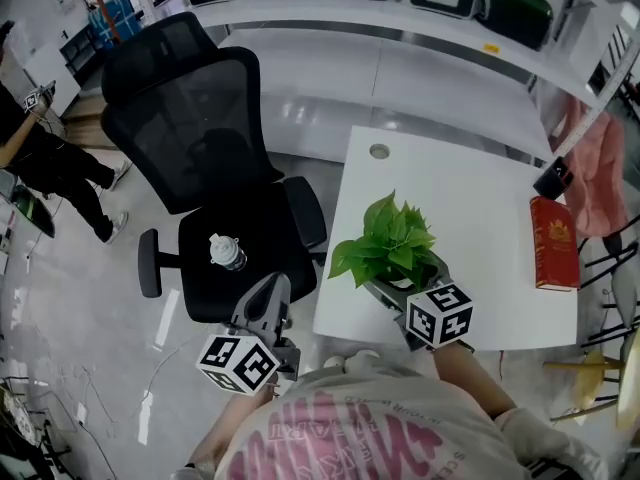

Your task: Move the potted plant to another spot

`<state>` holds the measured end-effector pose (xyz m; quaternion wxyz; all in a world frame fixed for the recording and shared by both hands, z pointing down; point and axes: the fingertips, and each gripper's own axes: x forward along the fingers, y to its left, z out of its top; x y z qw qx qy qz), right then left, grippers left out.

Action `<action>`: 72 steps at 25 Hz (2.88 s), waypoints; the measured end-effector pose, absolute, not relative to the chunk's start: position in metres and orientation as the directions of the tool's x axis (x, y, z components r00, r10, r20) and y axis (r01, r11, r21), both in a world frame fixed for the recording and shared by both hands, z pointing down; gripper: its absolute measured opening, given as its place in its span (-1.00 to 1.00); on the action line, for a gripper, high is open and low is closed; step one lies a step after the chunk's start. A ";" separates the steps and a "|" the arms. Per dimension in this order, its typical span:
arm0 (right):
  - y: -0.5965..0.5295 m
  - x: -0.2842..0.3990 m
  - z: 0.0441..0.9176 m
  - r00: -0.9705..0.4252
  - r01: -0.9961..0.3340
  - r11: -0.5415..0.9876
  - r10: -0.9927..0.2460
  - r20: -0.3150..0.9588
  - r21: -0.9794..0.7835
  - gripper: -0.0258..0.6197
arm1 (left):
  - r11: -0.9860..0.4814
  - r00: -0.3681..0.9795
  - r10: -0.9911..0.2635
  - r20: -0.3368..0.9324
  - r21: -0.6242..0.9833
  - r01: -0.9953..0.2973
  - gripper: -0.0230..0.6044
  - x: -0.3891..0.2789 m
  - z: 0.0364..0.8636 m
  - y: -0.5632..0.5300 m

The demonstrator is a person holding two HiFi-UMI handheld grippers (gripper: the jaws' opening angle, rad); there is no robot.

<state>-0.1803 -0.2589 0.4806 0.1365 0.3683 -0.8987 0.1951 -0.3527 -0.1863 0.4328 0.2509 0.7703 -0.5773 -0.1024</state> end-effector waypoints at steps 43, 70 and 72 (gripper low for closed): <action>-0.294 -0.178 0.525 -0.744 -0.628 0.721 -0.443 0.500 -0.295 0.71 | -0.035 0.164 -0.966 0.199 0.529 -0.848 -0.85 -0.344 0.445 -0.191; -0.275 -0.173 0.533 -0.710 -0.634 0.742 -0.448 0.543 -0.218 0.71 | -0.053 0.192 -0.960 0.203 0.543 -0.838 -0.85 -0.344 0.446 -0.187; -0.275 -0.173 0.533 -0.709 -0.633 0.744 -0.448 0.544 -0.212 0.71 | -0.052 0.190 -0.961 0.201 0.544 -0.838 -0.85 -0.344 0.446 -0.186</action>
